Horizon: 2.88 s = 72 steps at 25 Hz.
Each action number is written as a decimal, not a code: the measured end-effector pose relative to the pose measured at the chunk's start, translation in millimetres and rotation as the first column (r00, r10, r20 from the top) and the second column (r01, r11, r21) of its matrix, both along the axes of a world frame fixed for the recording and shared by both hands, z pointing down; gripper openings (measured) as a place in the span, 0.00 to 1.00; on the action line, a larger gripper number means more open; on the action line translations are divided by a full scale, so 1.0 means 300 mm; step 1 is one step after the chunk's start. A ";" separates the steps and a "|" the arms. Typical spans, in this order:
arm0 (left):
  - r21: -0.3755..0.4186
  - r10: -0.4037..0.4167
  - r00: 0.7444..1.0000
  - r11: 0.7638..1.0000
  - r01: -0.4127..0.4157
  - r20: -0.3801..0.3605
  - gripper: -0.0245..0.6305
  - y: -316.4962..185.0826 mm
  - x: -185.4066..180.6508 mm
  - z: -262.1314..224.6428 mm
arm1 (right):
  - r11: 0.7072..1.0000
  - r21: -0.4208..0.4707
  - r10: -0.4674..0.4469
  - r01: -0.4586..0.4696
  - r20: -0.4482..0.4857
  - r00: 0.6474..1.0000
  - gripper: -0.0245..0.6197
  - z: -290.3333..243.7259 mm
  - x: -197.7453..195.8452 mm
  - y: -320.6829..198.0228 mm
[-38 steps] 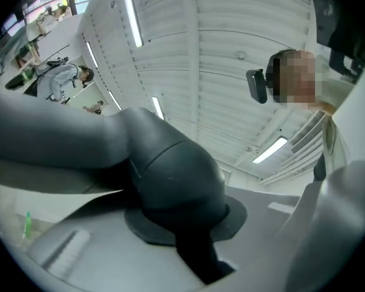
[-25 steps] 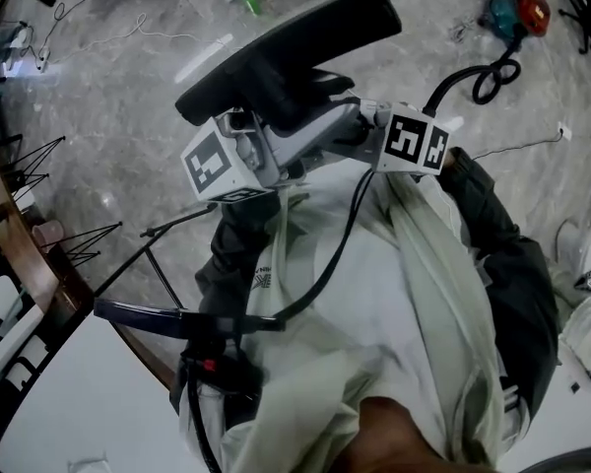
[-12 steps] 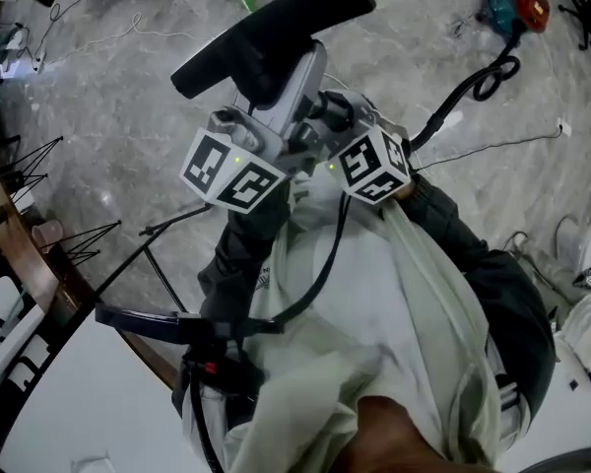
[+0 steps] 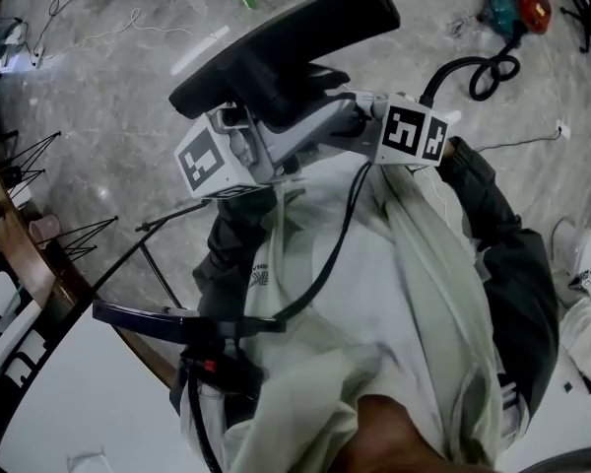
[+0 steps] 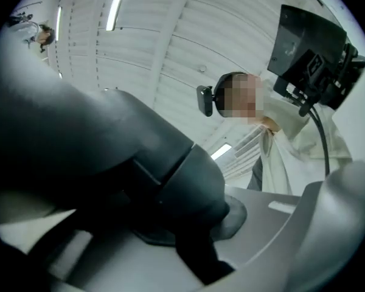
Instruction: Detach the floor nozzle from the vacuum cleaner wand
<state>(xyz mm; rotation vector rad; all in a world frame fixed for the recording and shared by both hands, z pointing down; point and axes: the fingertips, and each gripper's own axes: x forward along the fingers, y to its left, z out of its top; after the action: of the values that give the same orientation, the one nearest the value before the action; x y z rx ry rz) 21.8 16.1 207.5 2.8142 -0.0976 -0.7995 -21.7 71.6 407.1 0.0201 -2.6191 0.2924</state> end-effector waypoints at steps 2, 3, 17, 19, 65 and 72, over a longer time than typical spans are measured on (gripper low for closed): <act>-0.069 -0.060 0.998 0.996 0.062 0.026 0.14 -0.052 0.006 0.020 | 0.996 0.010 0.092 -0.092 -0.019 0.996 0.10 0.015 0.000 -0.034; -0.108 -0.090 0.995 0.990 0.094 0.044 0.14 -0.078 0.004 0.031 | 0.987 0.026 0.159 -0.159 -0.037 0.987 0.10 0.023 0.001 -0.056; -0.167 -0.199 0.976 0.963 0.212 0.090 0.14 -0.145 -0.005 0.010 | 0.892 0.237 0.416 -0.385 -0.098 0.904 0.10 0.000 0.042 -0.170; -0.072 -0.102 0.995 0.992 0.102 0.009 0.14 -0.083 -0.004 -0.026 | 0.961 0.157 0.242 -0.227 -0.081 0.967 0.10 -0.015 0.034 -0.113; -0.236 -0.236 0.967 0.939 0.251 0.093 0.14 -0.161 -0.060 0.030 | 0.852 0.276 0.499 -0.446 -0.162 0.852 0.10 0.023 0.029 -0.167; 0.039 0.057 0.996 0.998 -0.054 -0.072 0.15 0.004 -0.062 -0.037 | 0.992 -0.047 -0.121 0.119 -0.035 0.992 0.10 -0.018 -0.003 0.007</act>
<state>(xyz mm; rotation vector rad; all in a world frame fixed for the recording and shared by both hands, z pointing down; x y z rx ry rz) 3.4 17.2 196.6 2.8043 0.0074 -0.8993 -22.6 73.7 401.7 -0.1455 -2.5629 0.3057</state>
